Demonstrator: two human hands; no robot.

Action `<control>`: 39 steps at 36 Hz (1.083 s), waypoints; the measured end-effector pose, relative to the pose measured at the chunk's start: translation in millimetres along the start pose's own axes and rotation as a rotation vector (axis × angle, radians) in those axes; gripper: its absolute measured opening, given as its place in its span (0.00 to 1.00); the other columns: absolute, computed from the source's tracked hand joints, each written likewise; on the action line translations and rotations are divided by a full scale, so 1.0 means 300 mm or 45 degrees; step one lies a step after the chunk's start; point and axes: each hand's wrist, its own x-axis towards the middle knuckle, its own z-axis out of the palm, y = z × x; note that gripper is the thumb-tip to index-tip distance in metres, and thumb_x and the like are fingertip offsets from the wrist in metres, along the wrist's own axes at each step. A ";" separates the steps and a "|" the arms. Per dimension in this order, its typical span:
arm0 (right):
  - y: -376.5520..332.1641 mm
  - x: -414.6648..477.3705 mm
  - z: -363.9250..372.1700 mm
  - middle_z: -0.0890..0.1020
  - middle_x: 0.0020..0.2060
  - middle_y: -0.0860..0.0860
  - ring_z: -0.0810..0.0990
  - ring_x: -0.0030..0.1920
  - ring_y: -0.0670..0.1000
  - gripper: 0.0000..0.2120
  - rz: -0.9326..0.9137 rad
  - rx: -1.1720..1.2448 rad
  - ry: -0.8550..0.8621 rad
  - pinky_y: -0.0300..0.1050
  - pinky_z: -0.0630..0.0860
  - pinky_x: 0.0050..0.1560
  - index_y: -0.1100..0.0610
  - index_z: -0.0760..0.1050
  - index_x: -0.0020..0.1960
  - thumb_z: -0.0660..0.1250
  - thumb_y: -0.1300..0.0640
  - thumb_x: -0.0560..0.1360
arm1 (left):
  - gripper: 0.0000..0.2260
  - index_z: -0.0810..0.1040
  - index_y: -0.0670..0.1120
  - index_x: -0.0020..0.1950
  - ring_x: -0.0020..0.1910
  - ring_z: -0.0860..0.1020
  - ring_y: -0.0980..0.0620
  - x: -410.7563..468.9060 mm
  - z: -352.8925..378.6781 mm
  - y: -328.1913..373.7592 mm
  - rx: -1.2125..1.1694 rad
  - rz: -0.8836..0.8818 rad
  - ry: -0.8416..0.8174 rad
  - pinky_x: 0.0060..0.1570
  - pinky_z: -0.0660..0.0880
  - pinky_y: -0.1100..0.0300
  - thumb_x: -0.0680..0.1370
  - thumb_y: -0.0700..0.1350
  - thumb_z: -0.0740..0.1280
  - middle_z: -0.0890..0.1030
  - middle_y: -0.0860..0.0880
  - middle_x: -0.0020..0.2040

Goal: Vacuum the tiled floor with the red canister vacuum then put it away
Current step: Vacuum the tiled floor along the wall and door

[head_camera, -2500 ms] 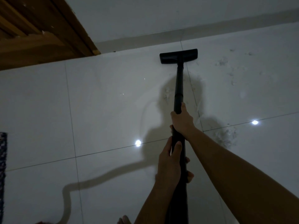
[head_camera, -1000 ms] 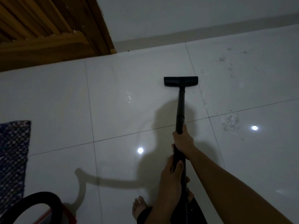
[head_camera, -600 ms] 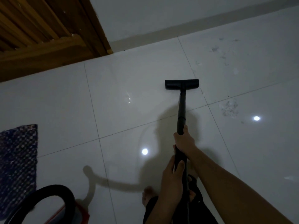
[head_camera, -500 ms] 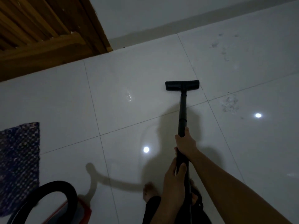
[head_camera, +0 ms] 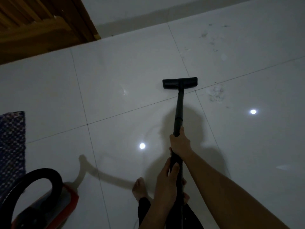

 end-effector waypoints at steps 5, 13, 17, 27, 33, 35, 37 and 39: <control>0.061 -0.044 0.007 0.76 0.53 0.61 0.73 0.29 0.48 0.33 0.012 -0.006 -0.011 0.30 0.64 0.14 0.51 0.41 0.79 0.56 0.56 0.81 | 0.12 0.74 0.53 0.62 0.19 0.71 0.51 -0.018 0.007 -0.081 -0.128 0.034 -0.031 0.19 0.69 0.64 0.82 0.46 0.56 0.75 0.43 0.32; 0.185 -0.135 0.071 0.77 0.55 0.63 0.74 0.29 0.50 0.34 0.071 0.103 0.048 0.38 0.70 0.24 0.50 0.42 0.79 0.57 0.57 0.80 | 0.12 0.74 0.54 0.63 0.21 0.73 0.53 -0.098 -0.042 -0.208 -0.032 -0.017 -0.044 0.20 0.71 0.62 0.82 0.47 0.57 0.77 0.47 0.32; 0.238 -0.217 0.106 0.76 0.51 0.61 0.74 0.29 0.50 0.33 0.094 0.176 0.071 0.38 0.72 0.24 0.49 0.43 0.79 0.57 0.57 0.80 | 0.13 0.73 0.55 0.65 0.24 0.74 0.51 -0.158 -0.086 -0.274 -0.003 -0.028 -0.104 0.22 0.72 0.61 0.82 0.47 0.57 0.76 0.46 0.32; 0.346 -0.338 0.151 0.75 0.50 0.60 0.73 0.29 0.48 0.33 0.161 0.230 0.095 0.36 0.69 0.24 0.50 0.43 0.79 0.57 0.57 0.81 | 0.13 0.74 0.56 0.64 0.22 0.74 0.51 -0.238 -0.124 -0.403 0.124 -0.025 -0.139 0.23 0.71 0.62 0.81 0.49 0.58 0.77 0.46 0.32; 0.399 -0.360 0.150 0.75 0.51 0.61 0.71 0.30 0.48 0.33 0.186 0.215 0.086 0.33 0.70 0.23 0.52 0.43 0.79 0.57 0.58 0.81 | 0.13 0.74 0.57 0.64 0.26 0.77 0.51 -0.243 -0.112 -0.456 0.224 0.010 -0.124 0.30 0.73 0.59 0.81 0.50 0.58 0.79 0.47 0.32; 0.413 -0.361 0.137 0.74 0.49 0.60 0.71 0.29 0.48 0.32 0.184 0.230 0.091 0.29 0.64 0.15 0.52 0.42 0.79 0.56 0.58 0.81 | 0.13 0.74 0.59 0.63 0.26 0.76 0.51 -0.241 -0.101 -0.465 0.233 0.012 -0.138 0.35 0.73 0.56 0.81 0.51 0.58 0.79 0.47 0.34; 0.417 -0.356 0.123 0.75 0.44 0.57 0.71 0.29 0.48 0.32 0.180 0.241 0.100 0.30 0.63 0.13 0.52 0.42 0.79 0.56 0.58 0.81 | 0.13 0.73 0.58 0.65 0.25 0.76 0.51 -0.233 -0.087 -0.465 0.205 -0.018 -0.130 0.31 0.73 0.57 0.81 0.50 0.59 0.79 0.48 0.31; 0.414 -0.344 0.113 0.71 0.37 0.53 0.71 0.29 0.48 0.33 0.195 0.251 0.095 0.32 0.65 0.15 0.51 0.41 0.79 0.56 0.57 0.82 | 0.14 0.72 0.57 0.66 0.27 0.78 0.49 -0.217 -0.073 -0.468 0.202 -0.029 -0.119 0.32 0.76 0.56 0.81 0.50 0.59 0.80 0.48 0.30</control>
